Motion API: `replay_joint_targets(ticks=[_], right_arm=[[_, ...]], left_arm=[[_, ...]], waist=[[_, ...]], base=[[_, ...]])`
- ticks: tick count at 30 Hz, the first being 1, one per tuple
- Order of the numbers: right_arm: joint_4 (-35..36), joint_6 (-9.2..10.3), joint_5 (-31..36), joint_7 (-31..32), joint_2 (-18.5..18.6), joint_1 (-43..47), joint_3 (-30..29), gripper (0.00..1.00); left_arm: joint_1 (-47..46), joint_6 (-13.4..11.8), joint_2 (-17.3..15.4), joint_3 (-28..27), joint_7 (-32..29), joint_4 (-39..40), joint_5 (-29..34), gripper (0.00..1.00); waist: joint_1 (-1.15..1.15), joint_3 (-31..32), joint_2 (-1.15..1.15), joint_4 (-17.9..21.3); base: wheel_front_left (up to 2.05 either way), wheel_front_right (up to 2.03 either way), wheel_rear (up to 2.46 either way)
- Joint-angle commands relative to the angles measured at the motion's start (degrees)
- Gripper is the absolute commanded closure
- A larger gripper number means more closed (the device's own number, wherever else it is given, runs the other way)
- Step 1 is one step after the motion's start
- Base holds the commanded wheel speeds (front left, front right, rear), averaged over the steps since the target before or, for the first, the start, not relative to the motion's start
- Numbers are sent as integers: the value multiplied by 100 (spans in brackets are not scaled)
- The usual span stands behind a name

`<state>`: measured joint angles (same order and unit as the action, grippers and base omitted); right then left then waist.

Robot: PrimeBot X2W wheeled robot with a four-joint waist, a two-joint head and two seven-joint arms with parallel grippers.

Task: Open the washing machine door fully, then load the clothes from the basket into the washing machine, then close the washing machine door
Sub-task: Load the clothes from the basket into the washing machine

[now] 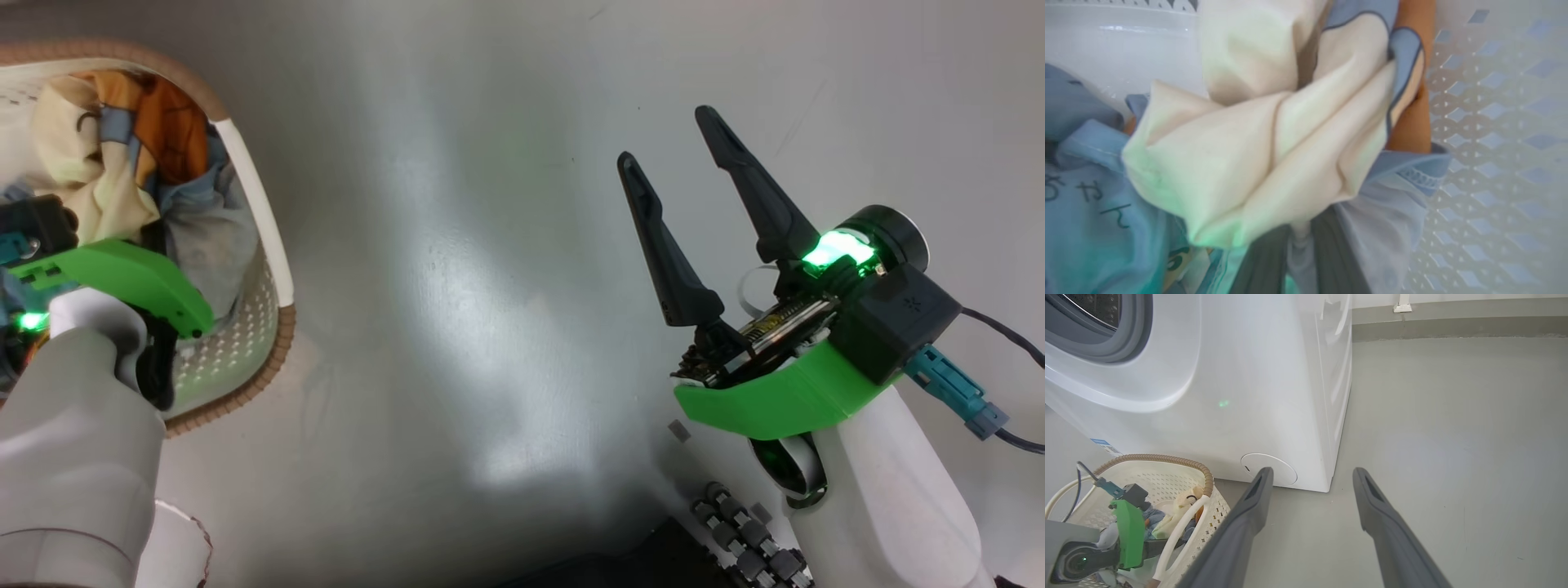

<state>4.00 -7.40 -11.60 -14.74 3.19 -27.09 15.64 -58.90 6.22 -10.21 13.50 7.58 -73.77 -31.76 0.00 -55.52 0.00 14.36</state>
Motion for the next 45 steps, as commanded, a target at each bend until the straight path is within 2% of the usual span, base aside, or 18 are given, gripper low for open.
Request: replay_joint_targets(ticks=[1,7,13,21,30,40,45], right_arm=[[90,-9,-21,-26,-31,223,77,0],[18,-9,32,-26,-31,258,49,0],[-137,-9,197,-26,-31,379,40,0],[-351,-9,413,-26,-31,626,-39,0],[-497,-9,464,-26,25,1006,-135,0],[-636,-9,437,-26,21,1554,-247,0],[-680,-9,463,-26,44,1833,-316,0]], left_arm=[[279,-52,-174,-80,123,6,-53,100],[469,-27,-143,-69,441,-2,-88,100],[818,-160,17,-18,731,199,35,100],[1566,-333,143,-197,741,1379,434,100],[2443,-444,292,-512,741,2444,975,100],[3651,-487,416,-894,742,3989,1636,100],[4135,-411,463,-994,742,4811,1878,100]], waist=[[0,63,0,-35],[0,311,0,-151],[0,774,0,-433],[0,1480,0,-796],[0,2288,0,-939],[0,3339,0,-1034],[0,3830,0,-1160]], base=[[0,0,0],[0,0,0],[0,0,0],[0,0,0],[0,0,0],[0,0,0],[0,0,0]])
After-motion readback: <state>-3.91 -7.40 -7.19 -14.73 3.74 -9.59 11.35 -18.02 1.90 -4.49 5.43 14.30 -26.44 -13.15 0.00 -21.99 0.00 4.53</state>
